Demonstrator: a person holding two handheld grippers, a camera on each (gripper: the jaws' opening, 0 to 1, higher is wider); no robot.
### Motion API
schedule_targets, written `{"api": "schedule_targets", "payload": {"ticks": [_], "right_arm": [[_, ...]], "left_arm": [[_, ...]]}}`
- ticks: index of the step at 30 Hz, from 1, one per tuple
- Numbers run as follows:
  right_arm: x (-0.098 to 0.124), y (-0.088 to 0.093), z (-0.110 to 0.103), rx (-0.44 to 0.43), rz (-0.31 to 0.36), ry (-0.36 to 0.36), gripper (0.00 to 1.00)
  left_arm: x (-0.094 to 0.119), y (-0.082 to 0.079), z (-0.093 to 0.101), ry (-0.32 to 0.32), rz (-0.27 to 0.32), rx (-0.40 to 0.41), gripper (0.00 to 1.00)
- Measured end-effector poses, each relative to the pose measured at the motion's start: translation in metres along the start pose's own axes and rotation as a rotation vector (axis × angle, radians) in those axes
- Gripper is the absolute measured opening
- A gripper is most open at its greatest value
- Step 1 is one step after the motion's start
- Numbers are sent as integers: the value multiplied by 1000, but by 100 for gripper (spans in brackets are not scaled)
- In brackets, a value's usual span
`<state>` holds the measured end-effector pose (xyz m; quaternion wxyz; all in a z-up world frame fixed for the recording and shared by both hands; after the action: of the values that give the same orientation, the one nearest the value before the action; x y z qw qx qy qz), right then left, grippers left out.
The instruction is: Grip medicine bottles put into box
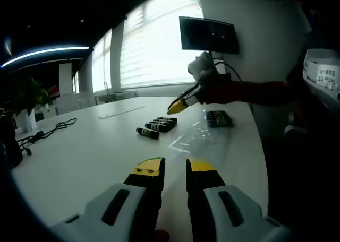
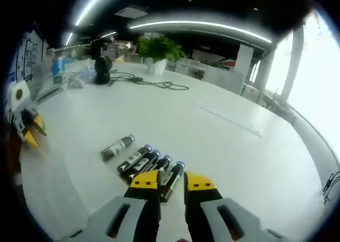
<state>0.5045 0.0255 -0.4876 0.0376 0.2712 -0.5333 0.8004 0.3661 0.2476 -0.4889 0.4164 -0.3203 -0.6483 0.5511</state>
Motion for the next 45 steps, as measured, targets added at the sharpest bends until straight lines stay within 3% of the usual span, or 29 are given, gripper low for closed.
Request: {"api": "schedule_targets", "payload": {"ticks": [13, 31, 45], "right_arm": [[-20, 17, 1, -145, -106, -46, 13], [-23, 21, 2, -174, -163, -32, 6], [-4, 15, 5, -137, -133, 2, 6]], "left_arm": [[0, 0, 0, -1, 1, 1, 10], [0, -1, 0, -2, 1, 0, 10], [0, -1, 0, -1, 3, 1, 10]]}}
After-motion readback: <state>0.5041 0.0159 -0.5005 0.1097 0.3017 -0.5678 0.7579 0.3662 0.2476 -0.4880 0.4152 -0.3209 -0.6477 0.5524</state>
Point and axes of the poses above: the point that each gripper's makers call its tool centre point, and the gripper's own axes: x roughly backward along the fingers, z roughly to its right, y roughly out of its underside, the point moved 2 cm from there along x, roughly backward along the fingers, and after that the axes turned 10 degrees about y, right-handed, at the moved point
